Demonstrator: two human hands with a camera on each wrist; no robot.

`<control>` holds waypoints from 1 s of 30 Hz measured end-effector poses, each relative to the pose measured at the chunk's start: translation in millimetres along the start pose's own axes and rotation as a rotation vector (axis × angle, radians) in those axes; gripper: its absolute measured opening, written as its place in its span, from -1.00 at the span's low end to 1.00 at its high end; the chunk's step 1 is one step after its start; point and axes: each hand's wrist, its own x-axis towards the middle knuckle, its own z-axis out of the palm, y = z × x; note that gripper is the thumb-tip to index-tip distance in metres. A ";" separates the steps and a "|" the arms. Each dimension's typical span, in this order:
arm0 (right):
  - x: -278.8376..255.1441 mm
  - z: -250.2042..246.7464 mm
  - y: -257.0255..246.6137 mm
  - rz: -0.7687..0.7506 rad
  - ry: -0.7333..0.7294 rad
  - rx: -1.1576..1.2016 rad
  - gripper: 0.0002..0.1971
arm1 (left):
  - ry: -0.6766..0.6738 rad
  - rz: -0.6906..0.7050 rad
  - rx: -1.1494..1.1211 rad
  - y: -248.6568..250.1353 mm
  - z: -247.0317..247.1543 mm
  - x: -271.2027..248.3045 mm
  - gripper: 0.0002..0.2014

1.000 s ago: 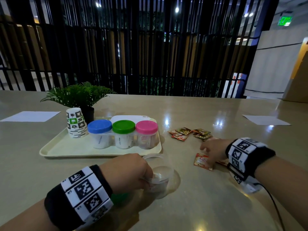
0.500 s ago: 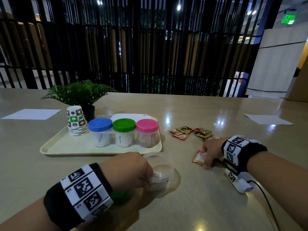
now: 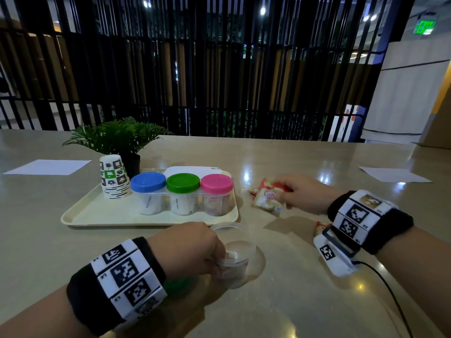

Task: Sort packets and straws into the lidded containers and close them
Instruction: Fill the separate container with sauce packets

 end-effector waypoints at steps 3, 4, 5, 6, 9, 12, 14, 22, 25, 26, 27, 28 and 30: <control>-14.9 -1.6 -32.4 -0.104 0.098 0.214 -0.89 | 0.000 -0.001 -0.010 0.2 -0.5 -0.7 -0.75; -20.5 1.6 -41.9 -0.147 0.092 0.233 -0.90 | 0.002 0.001 -0.004 -0.2 0.1 -0.9 -0.75; -25.4 6.5 -49.8 -0.190 0.072 0.225 -0.91 | 0.003 0.003 0.000 0.0 -0.1 -1.2 -0.75; -29.5 12.4 -56.4 -0.224 0.041 0.196 -0.88 | 0.004 0.004 0.005 0.1 0.1 -1.4 -0.75; -34.6 31.5 -65.1 -0.299 -0.040 0.003 -0.80 | 0.013 -0.001 0.018 0.7 0.5 -2.2 -0.77; -34.6 42.6 -64.6 -0.311 -0.052 -0.102 -0.86 | 0.015 -0.008 0.015 0.8 1.0 -3.4 -0.77; -35.7 44.2 -61.9 -0.297 -0.062 -0.134 -0.86 | 0.021 0.000 0.009 0.7 1.1 -4.0 -0.77; -41.6 50.6 -68.6 -0.355 -0.187 -0.365 -0.85 | 0.025 0.021 -0.024 3.0 -0.6 -3.1 -0.72; -42.5 48.5 -74.3 -0.372 -0.269 -0.354 -0.82 | 0.016 0.015 0.003 2.8 -0.5 -2.3 -0.75; -42.3 47.8 -75.1 -0.363 -0.303 -0.342 -0.84 | 0.009 0.012 0.006 2.8 -0.6 -1.9 -0.75; -41.7 47.8 -75.4 -0.351 -0.335 -0.327 -0.85 | 0.003 0.009 0.007 3.5 -1.1 -1.9 -0.75; -41.1 47.2 -75.7 -0.340 -0.366 -0.307 -0.84 | -0.001 0.006 0.005 4.1 -1.5 -2.2 -0.75; -40.8 45.8 -75.7 -0.298 -0.447 -0.256 -0.79 | 0.004 0.009 -0.010 4.5 -2.1 -2.7 -0.77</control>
